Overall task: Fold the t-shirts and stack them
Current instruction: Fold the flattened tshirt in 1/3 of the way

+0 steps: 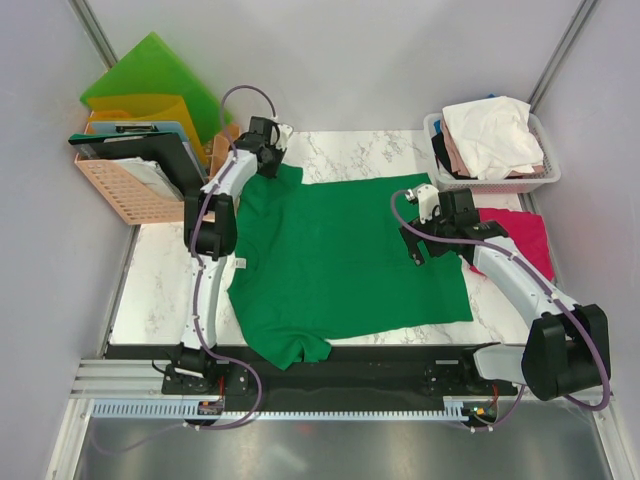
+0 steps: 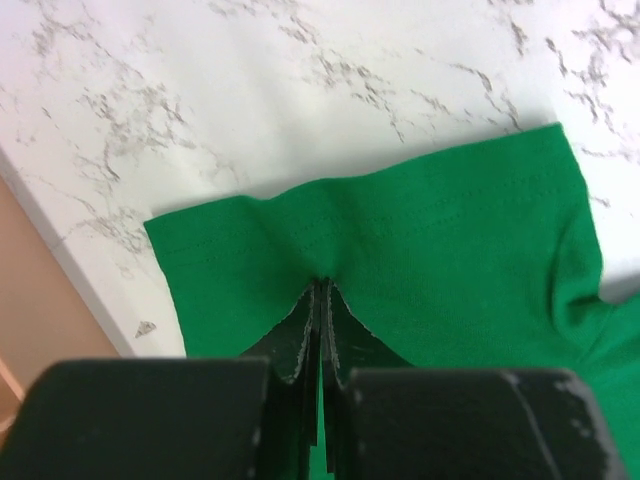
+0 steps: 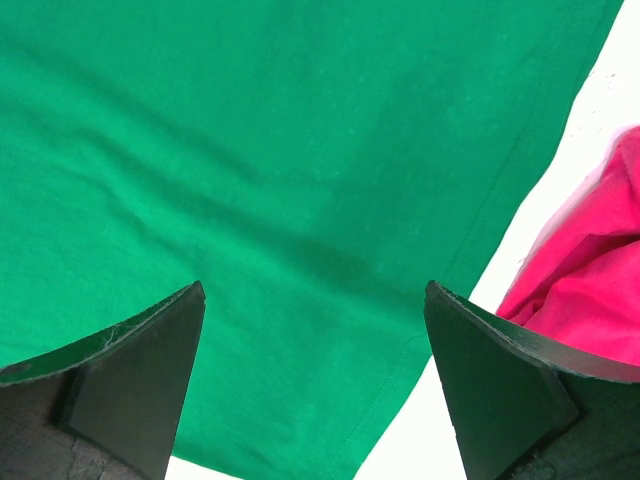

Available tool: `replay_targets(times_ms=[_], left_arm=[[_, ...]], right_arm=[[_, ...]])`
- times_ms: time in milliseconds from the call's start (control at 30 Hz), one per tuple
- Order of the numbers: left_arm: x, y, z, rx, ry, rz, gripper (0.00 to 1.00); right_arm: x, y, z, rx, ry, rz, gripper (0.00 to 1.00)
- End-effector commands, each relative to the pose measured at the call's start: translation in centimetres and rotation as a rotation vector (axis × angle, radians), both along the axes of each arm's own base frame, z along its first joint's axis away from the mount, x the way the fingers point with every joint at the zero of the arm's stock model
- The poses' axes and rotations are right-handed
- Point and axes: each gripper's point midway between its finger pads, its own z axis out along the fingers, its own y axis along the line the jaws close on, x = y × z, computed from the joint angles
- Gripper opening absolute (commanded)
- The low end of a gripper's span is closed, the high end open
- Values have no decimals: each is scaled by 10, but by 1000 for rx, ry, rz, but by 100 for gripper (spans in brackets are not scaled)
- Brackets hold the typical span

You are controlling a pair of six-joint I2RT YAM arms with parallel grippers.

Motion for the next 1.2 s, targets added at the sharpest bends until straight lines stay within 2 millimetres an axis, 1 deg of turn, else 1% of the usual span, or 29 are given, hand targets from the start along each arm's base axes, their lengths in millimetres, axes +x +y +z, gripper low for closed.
replay_targets(times_ms=[0, 33, 67, 100, 133, 167, 267, 300, 333, 400, 533, 567, 633, 667, 700, 767, 800, 867, 967, 1100, 1133, 1167], left_arm=[[-17, -5, 16, -60, 21, -24, 2], [-23, -7, 29, -76, 1, -35, 2], [-25, -7, 33, -75, -11, -40, 2], [-31, -6, 33, -75, -3, -41, 2], [-31, -7, 39, -79, -18, -49, 2], [-32, -7, 50, -81, -35, -51, 2], [-31, -5, 55, -68, -48, -52, 31], [-29, -3, 56, -59, -53, -54, 48], [-29, -2, 52, -49, -47, -50, 51], [-32, -1, 44, -44, -28, -47, 54], [-43, -3, 33, -64, 9, -51, 54], [-43, -4, 32, -65, 8, -53, 54], [-37, 1, 29, -42, -9, -37, 54], [-28, 6, 32, -15, -49, -17, 55], [-25, 9, 34, -9, -67, -7, 55], [-21, 10, 34, -3, -81, 0, 57], [-16, 9, 39, -8, -95, -2, 60], [-14, 8, 41, -14, -99, -2, 61], [-11, 6, 50, -22, -116, -3, 63], [-12, 3, 60, -43, -128, -9, 64], [-11, 3, 62, -44, -134, -9, 65], [-6, 3, 68, -41, -151, -5, 67]], right_arm=[[4, 2, 1, 3, -23, 13, 98], [4, 2, -1, 2, -18, 14, 98], [3, 2, -2, 3, -13, 16, 98], [3, 2, -3, 4, -12, 17, 98], [3, 3, -5, 4, -4, 16, 98], [4, 3, -5, 7, -3, 17, 98], [5, 5, -4, 13, -4, 21, 98], [5, 4, -3, 13, -6, 19, 98], [5, 4, -3, 13, -8, 19, 98], [4, 4, -4, 10, -7, 18, 98], [2, 2, -4, 5, -10, 18, 98], [1, 3, -4, 12, -7, 22, 98], [1, 5, -4, 17, -4, 30, 98], [2, 6, -4, 21, -5, 31, 98], [2, 6, -4, 20, -5, 30, 98], [1, 5, -5, 15, -1, 27, 98], [0, 4, -6, 13, 0, 27, 98], [-2, 3, -7, 6, -1, 29, 98], [-1, 2, -9, 2, 7, 27, 98], [0, 4, -19, 0, 41, 32, 98], [1, 5, -19, 2, 42, 34, 98], [1, 6, -20, 6, 49, 34, 98]])
